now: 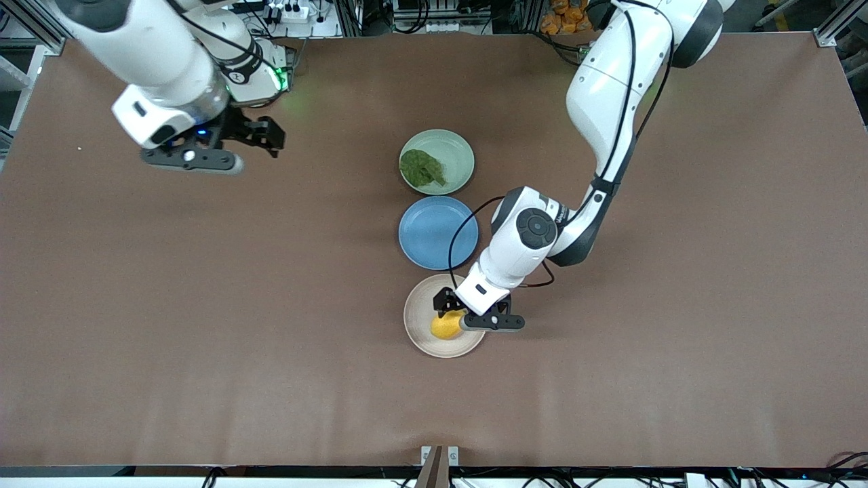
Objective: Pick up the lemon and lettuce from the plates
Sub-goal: 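Lower the left gripper onto the lemon while the right gripper reaches the lettuce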
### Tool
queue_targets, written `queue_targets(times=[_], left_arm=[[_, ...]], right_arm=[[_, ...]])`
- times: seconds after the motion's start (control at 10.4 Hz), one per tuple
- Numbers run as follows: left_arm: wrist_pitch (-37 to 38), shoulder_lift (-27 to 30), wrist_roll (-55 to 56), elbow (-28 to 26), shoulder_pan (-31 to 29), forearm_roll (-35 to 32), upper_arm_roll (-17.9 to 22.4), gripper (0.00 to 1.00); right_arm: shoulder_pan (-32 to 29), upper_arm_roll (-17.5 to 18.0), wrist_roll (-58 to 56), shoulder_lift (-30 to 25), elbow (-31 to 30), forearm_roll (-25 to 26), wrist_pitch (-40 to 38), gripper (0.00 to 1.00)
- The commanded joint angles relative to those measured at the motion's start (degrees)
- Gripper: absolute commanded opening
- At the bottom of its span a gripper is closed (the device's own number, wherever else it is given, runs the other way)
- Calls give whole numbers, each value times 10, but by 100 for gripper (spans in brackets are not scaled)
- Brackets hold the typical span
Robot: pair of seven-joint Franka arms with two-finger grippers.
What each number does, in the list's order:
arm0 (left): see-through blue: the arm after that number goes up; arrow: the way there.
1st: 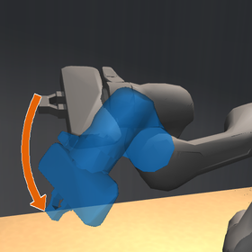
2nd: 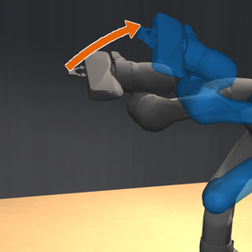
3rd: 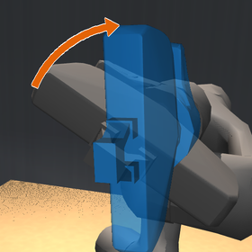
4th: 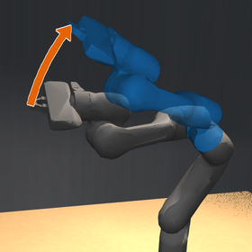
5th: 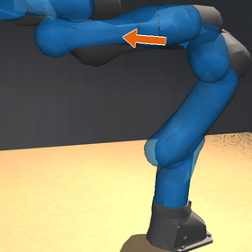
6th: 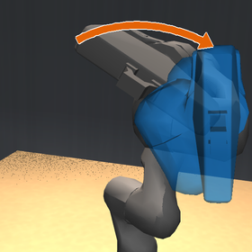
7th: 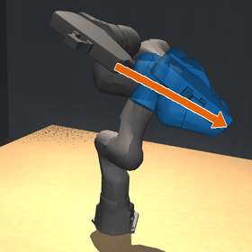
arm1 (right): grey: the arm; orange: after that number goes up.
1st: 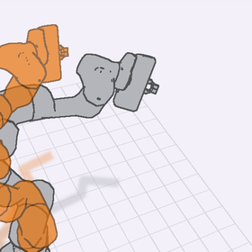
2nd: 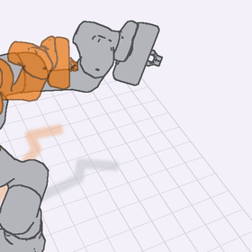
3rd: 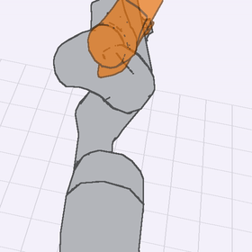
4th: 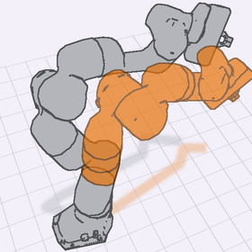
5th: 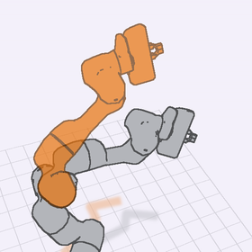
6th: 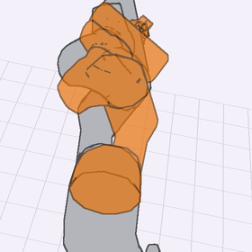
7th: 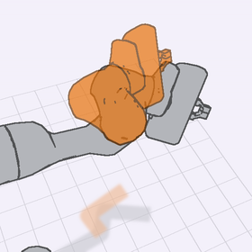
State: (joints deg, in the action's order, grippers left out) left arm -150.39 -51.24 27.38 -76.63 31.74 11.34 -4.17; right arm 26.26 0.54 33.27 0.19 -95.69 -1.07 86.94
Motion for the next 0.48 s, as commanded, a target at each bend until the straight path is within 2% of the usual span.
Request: queue_targets(times=[0.0,0.39], left_arm=[[-17,-22,12,19,13,15,8,100],[-46,-40,13,20,23,15,9,100]], right_arm=[[30,-2,58,-7,-26,-2,5,100],[118,-2,203,4,-86,-2,77,100]])
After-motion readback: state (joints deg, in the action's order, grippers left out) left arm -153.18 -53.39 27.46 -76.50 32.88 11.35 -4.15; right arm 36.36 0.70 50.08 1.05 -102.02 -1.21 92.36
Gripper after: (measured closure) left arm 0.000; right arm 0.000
